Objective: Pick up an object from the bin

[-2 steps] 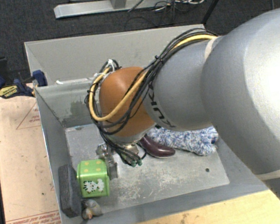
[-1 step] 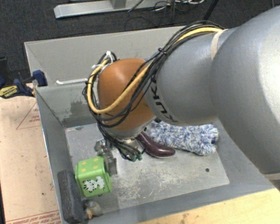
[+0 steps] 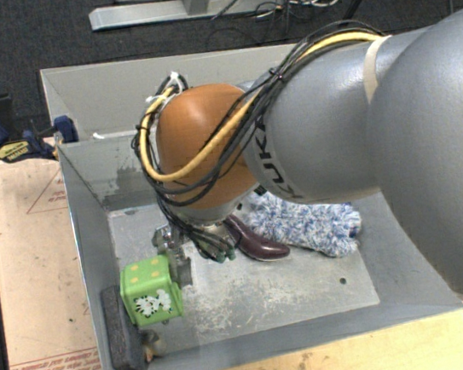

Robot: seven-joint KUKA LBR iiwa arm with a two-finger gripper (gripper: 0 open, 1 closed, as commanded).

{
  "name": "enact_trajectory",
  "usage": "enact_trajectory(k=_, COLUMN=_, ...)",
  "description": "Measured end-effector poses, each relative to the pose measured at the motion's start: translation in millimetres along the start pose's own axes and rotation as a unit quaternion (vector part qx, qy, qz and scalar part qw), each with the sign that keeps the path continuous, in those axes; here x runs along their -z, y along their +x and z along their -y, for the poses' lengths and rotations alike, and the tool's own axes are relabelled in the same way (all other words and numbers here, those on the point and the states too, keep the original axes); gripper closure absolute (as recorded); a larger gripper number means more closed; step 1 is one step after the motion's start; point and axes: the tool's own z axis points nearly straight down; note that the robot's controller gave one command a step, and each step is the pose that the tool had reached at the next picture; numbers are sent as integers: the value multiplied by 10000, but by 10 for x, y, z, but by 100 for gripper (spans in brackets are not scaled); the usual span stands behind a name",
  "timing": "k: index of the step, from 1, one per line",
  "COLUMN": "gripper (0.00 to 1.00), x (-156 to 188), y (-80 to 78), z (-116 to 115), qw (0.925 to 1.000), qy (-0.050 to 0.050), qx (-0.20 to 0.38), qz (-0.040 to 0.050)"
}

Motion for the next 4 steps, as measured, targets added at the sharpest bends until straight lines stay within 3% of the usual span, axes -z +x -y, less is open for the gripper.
enact_trajectory(k=1, gripper=100, x=0, y=0, z=1, qw=10000, qy=0, qx=0, qz=0)
enact_trajectory(k=2, gripper=100, x=41, y=-47, z=153, qw=9997, qy=-2, qx=235, qz=-2)
enact_trajectory(k=3, gripper=100, x=538, y=-673, z=95, qw=9994, qy=3, qx=359, qz=-13)
enact_trajectory(k=4, gripper=100, x=638, y=-682, z=205, qw=9984, qy=5, qx=563, qz=34)
